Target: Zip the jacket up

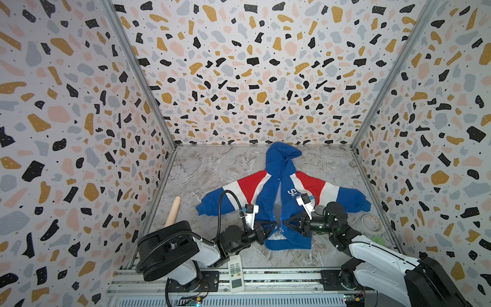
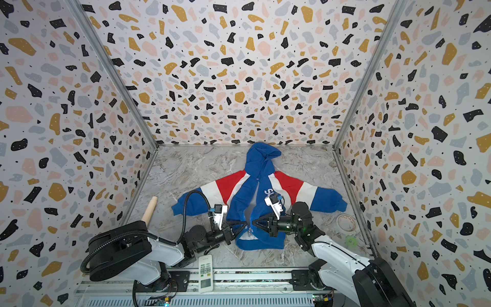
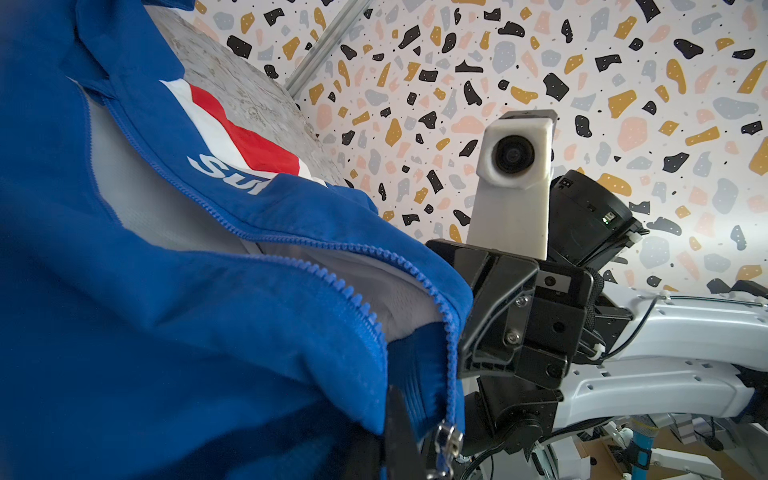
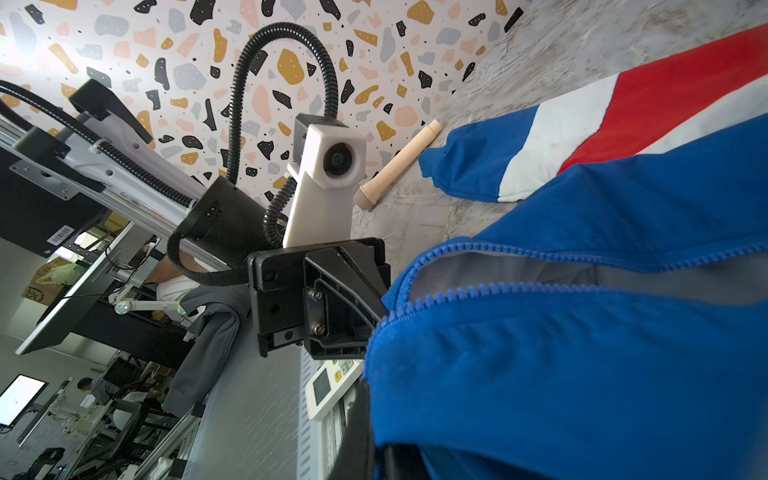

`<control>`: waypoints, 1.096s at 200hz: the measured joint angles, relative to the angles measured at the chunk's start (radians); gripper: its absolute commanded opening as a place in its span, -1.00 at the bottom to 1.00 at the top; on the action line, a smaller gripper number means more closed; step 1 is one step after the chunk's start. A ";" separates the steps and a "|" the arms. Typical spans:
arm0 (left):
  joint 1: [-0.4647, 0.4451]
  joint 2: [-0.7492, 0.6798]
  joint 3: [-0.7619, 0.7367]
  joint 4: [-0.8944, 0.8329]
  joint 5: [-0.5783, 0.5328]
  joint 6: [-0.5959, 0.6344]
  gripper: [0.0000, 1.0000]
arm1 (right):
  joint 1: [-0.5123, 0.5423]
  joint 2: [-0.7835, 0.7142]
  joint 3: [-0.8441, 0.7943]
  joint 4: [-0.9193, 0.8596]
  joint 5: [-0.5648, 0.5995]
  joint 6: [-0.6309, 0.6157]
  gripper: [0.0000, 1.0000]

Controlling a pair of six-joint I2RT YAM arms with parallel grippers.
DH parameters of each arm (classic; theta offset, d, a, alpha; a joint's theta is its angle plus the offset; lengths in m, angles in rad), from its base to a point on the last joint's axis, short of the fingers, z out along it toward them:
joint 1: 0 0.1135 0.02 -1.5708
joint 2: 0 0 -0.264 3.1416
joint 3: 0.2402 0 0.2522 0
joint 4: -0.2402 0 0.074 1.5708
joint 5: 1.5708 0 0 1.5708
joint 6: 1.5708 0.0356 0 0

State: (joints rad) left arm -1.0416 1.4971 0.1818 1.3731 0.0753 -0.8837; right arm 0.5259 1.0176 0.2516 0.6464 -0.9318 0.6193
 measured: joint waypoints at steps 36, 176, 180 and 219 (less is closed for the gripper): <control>0.000 0.017 0.000 0.011 0.014 0.000 -1.00 | 0.013 0.012 0.000 0.004 0.039 0.025 -1.00; 0.000 0.023 0.000 0.044 0.029 -0.013 -1.00 | 0.024 0.089 -0.002 0.065 0.071 0.024 -1.00; 0.000 0.023 0.000 0.045 0.029 -0.016 -1.00 | 0.024 0.089 -0.002 0.065 0.069 0.024 -1.00; 0.000 0.023 0.000 0.046 0.029 -0.027 -1.00 | 0.027 0.081 -0.018 0.071 0.063 0.019 -1.00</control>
State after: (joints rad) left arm -1.0416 1.5204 0.1818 1.4189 0.1040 -0.9104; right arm 0.5533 1.0988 0.2337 0.7174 -0.8684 0.6380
